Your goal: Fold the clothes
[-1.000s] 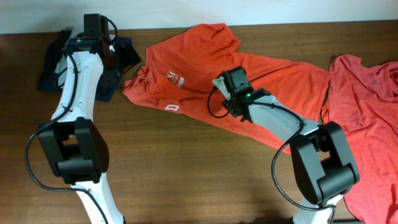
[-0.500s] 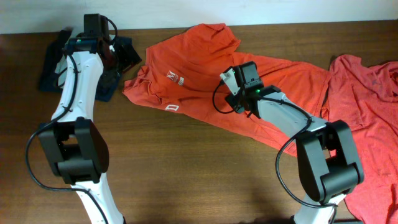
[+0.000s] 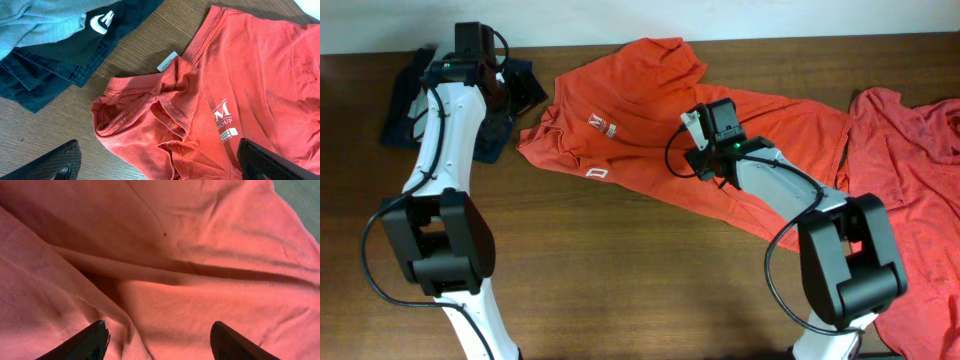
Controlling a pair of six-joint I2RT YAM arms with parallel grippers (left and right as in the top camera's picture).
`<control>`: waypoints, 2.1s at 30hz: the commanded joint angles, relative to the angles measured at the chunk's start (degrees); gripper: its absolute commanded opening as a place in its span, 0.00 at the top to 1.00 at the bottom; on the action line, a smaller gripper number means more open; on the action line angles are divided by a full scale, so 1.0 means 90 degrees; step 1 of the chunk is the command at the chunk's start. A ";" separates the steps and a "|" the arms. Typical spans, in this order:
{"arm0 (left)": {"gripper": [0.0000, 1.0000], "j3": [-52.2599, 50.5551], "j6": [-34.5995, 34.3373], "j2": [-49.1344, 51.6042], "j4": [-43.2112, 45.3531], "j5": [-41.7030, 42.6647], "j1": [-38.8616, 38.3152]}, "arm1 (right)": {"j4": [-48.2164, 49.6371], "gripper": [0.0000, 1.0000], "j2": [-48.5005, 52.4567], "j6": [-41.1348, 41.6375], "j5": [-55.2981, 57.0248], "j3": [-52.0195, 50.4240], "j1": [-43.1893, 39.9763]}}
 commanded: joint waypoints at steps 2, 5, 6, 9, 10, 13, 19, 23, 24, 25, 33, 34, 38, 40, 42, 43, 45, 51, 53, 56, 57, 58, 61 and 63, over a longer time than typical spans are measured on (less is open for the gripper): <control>0.01 -0.0041 -0.0039 0.0029 0.0007 0.0061 -0.0017 | -0.0102 0.31 -0.0600 0.0352 0.0112 0.0143 0.0066; 0.01 -0.0041 -0.0039 0.0029 0.0007 0.0061 -0.0017 | -0.0226 0.34 -0.0877 0.0355 -0.0194 0.0143 0.0160; 0.01 -0.0041 -0.0039 0.0029 0.0007 0.0061 -0.0017 | -0.0277 0.36 -0.0937 0.0355 -0.0318 0.0143 0.0177; 0.01 -0.0041 -0.0039 0.0029 0.0007 0.0061 -0.0017 | -0.0525 0.63 -0.0981 0.0355 -0.0908 0.0143 0.0223; 0.01 -0.0041 -0.0039 0.0029 0.0007 0.0061 -0.0017 | -0.0653 0.76 -0.0959 0.0352 -0.1134 0.0141 0.0223; 0.01 -0.0041 -0.0039 0.0029 0.0007 0.0061 -0.0017 | -0.1071 0.96 -0.0850 0.0350 -0.1693 0.0141 0.0221; 0.01 -0.0041 -0.0039 0.0029 0.0010 0.0061 -0.0017 | -0.1190 0.96 -0.0437 0.0323 -0.1792 0.0141 0.0209; 0.01 -0.0041 -0.0039 0.0029 0.0007 0.0061 -0.0017 | -0.0933 0.96 -0.0129 0.0325 -0.1608 0.0141 0.0192; 0.01 -0.0044 -0.0039 0.0029 0.0007 0.0061 -0.0017 | -0.0865 0.96 -0.0058 0.0325 -0.1494 0.0141 0.0192; 0.01 -0.0041 -0.0039 0.0029 0.0007 0.0061 -0.0017 | -0.0801 0.96 0.0019 0.0325 -0.1399 0.0141 0.0192; 0.01 -0.0041 -0.0039 0.0029 0.0010 0.0061 -0.0017 | -0.0296 0.96 0.0335 0.0323 -0.0629 0.0141 0.0083; 0.01 -0.0041 -0.0039 0.0029 0.0007 0.0061 -0.0017 | -0.0219 0.96 0.0359 0.0325 -0.0614 0.0141 0.0034; 0.01 -0.0041 -0.0039 0.0029 0.0007 0.0061 -0.0017 | 0.0056 0.96 0.0525 0.0325 -0.0617 0.0141 -0.0245; 0.01 -0.0041 -0.0039 0.0029 0.0007 0.0061 -0.0017 | 0.0206 0.93 0.0590 0.0325 -0.0614 0.0141 -0.0384; 0.01 -0.0041 -0.0039 0.0029 0.0007 0.0061 -0.0017 | 0.0420 0.91 0.0605 0.0325 -0.0614 0.0141 -0.0537; 0.01 -0.0041 -0.0039 0.0029 0.0007 0.0061 -0.0017 | 0.0539 0.92 0.0600 0.0325 -0.0614 0.0143 -0.0597; 0.01 -0.0041 -0.0039 0.0029 0.0007 0.0061 -0.0017 | 0.0784 0.90 0.0580 0.0325 -0.0614 0.0143 -0.0690; 0.01 -0.0041 -0.0039 0.0029 0.0010 0.0061 -0.0017 | 0.0962 0.88 0.0522 0.0330 -0.0619 0.0146 -0.0797; 0.01 -0.0041 -0.0039 0.0029 0.0007 0.0061 -0.0017 | 0.0629 0.93 0.0342 0.0335 -0.0651 0.0189 -0.0770; 0.01 -0.0041 -0.0039 0.0029 0.0007 0.0061 -0.0017 | -0.0104 0.96 -0.0112 0.0352 -0.0682 0.0330 -0.0678; 0.01 -0.0041 -0.0039 0.0029 0.0007 0.0061 -0.0017 | -0.0340 0.96 -0.0279 0.0355 -0.0687 0.0379 -0.0653; 0.01 -0.0041 -0.0039 0.0029 0.0007 0.0061 -0.0017 | -0.0568 0.96 -0.0444 0.0401 -0.0687 0.0427 -0.0622; 0.01 -0.0041 -0.0039 0.0029 0.0007 0.0061 -0.0017 | -0.1192 0.96 -0.0913 0.0848 -0.0690 0.0478 -0.0617; 0.01 -0.0041 -0.0039 0.0029 0.0007 0.0061 -0.0017 | -0.1654 0.96 -0.1042 0.0886 -0.0690 0.0476 -0.0624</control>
